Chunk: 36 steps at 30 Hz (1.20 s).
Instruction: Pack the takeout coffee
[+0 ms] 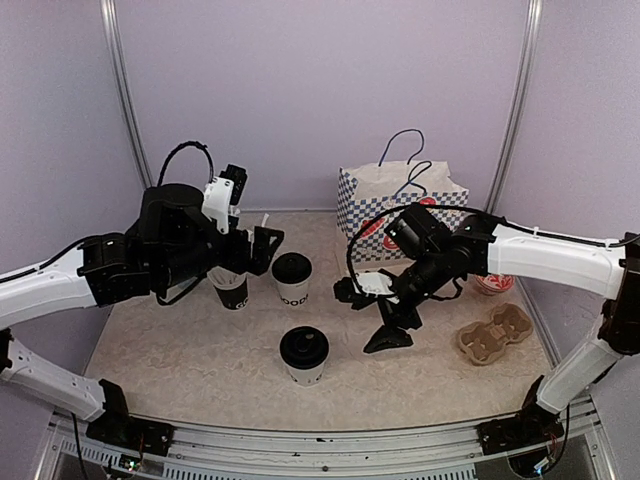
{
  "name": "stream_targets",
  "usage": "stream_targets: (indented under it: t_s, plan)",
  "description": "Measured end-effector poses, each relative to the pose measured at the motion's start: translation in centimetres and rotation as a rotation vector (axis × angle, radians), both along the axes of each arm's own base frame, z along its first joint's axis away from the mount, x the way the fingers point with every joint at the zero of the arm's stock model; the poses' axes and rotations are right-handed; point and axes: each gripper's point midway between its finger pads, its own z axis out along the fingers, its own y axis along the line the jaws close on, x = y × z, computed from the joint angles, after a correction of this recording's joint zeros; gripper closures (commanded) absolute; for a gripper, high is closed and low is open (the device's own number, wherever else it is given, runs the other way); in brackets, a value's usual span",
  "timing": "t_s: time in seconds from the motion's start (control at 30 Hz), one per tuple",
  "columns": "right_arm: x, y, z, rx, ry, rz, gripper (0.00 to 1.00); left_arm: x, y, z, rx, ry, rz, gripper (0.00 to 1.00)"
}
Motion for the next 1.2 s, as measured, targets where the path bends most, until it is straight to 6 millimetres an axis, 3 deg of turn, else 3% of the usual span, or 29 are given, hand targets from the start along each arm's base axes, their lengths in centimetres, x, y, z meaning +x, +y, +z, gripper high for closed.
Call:
stream_targets:
  t_s: [0.17, 0.37, 0.47, 0.67, 0.93, 1.2]
  plan:
    - [0.7, 1.8, -2.7, -0.048, 0.005, 0.006, 0.15, 3.6, 3.9, 3.4, -0.073, -0.049, 0.168, 0.01]
    - [0.2, 4.2, -6.0, -0.086, 0.054, 0.025, 0.19, 3.5, 5.4, 6.1, -0.124, -0.135, 0.188, 0.01]
    - [-0.4, 5.4, -7.7, -0.105, 0.083, 0.028, 0.26, 4.1, 7.1, 7.5, -0.157, -0.181, 0.257, 0.01]
    - [0.5, 8.2, -9.5, -0.105, 0.121, 0.005, 0.37, 5.9, 10.5, 6.4, -0.086, -0.205, 0.393, 0.01]
    - [3.0, 13.3, -9.4, -0.030, 0.115, 0.001, 0.43, 6.0, 10.3, 3.3, 0.012, -0.187, 0.356, 0.01]
    - [5.1, 19.5, -9.2, 0.072, 0.129, -0.012, 0.43, 5.9, 10.7, 3.5, 0.006, -0.190, 0.347, 0.01]
